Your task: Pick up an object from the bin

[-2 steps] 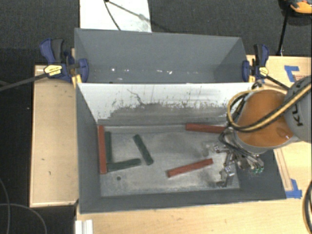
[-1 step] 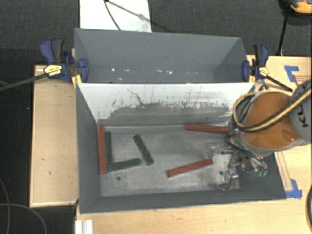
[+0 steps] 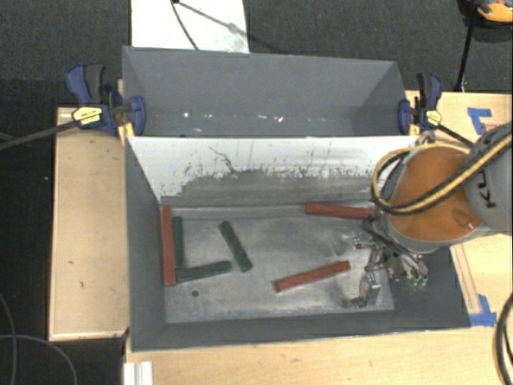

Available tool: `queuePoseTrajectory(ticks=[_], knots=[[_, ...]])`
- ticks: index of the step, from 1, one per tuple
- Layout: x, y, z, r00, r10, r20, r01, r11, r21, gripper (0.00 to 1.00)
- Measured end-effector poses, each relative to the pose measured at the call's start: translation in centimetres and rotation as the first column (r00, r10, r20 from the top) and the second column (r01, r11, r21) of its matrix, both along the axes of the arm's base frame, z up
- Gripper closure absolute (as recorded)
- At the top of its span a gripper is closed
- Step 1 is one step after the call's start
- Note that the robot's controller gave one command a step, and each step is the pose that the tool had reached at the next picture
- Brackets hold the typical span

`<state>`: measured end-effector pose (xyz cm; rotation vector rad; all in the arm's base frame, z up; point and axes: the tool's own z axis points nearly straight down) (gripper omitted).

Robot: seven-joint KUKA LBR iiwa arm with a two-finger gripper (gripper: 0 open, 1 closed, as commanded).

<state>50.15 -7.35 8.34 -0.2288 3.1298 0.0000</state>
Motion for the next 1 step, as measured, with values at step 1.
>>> queuePoseTrajectory(ticks=[1], knots=[[-0.9, 5.85, -1.31, 0.995, -0.101, -0.002, 0.101, 0.995, 0.001, 1.0]])
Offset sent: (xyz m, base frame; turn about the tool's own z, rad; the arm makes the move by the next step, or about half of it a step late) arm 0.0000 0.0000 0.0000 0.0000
